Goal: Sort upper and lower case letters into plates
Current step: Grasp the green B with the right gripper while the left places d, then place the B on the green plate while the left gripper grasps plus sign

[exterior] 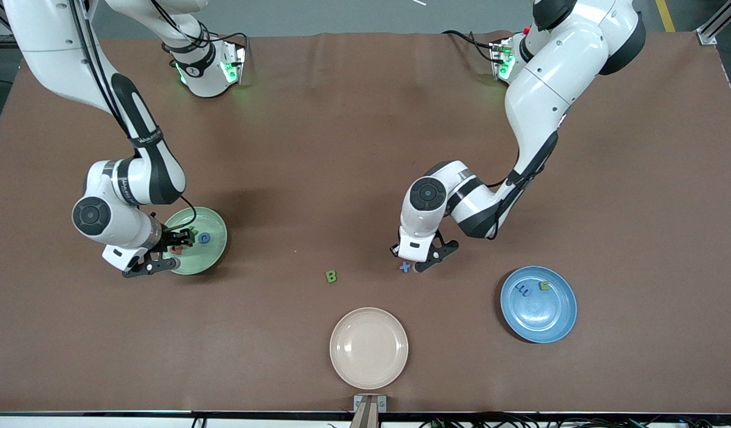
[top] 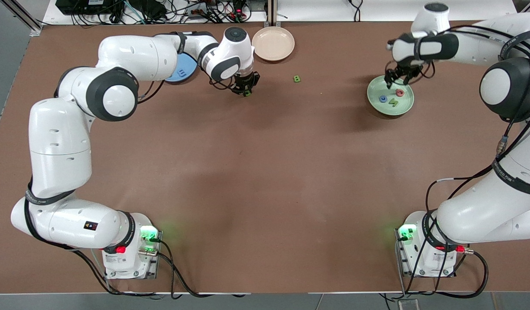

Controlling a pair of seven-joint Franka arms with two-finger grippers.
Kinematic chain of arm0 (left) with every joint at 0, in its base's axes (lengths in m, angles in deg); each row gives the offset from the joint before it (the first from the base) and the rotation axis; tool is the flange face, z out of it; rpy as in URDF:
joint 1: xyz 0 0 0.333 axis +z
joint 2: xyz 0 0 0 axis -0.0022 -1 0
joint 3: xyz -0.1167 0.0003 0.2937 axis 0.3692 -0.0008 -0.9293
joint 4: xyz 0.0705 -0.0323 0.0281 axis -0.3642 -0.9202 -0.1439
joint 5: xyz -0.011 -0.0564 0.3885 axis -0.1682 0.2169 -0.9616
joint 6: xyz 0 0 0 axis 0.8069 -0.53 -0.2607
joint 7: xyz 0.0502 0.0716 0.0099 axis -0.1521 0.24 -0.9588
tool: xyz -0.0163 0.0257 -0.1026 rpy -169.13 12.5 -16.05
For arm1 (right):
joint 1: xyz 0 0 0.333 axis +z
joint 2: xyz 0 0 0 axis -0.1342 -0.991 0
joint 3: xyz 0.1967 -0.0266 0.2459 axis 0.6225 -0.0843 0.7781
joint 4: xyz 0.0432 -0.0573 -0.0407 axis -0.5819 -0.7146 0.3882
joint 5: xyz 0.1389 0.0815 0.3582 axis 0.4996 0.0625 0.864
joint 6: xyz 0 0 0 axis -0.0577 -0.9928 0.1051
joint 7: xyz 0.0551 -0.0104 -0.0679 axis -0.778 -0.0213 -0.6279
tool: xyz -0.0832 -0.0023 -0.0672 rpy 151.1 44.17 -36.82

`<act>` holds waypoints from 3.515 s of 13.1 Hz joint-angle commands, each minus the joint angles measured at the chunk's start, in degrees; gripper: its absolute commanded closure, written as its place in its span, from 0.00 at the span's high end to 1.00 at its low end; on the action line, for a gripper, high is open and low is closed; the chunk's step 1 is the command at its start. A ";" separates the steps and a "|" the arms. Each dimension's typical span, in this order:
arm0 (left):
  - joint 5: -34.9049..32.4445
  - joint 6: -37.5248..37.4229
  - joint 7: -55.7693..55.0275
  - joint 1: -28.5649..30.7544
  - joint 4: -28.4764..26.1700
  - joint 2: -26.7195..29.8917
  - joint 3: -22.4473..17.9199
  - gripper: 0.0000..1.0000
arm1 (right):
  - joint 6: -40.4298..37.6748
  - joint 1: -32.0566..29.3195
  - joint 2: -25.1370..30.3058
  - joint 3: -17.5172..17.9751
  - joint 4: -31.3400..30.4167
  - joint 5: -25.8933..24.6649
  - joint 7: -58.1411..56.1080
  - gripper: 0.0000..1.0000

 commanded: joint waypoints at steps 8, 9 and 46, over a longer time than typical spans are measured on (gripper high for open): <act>-0.96 -1.30 25.11 13.52 0.34 5.88 0.05 0.01 | -2.51 19.12 -15.27 0.39 25.13 4.94 39.04 1.00; -0.96 -1.30 28.28 14.93 0.43 5.88 -0.04 0.01 | -1.10 20.69 -17.91 0.30 27.58 4.68 40.54 1.00; 5.36 -0.34 -2.87 -3.33 9.65 -3.25 -4.95 0.80 | 1.98 -1.35 -1.15 0.30 1.78 7.65 -12.16 0.00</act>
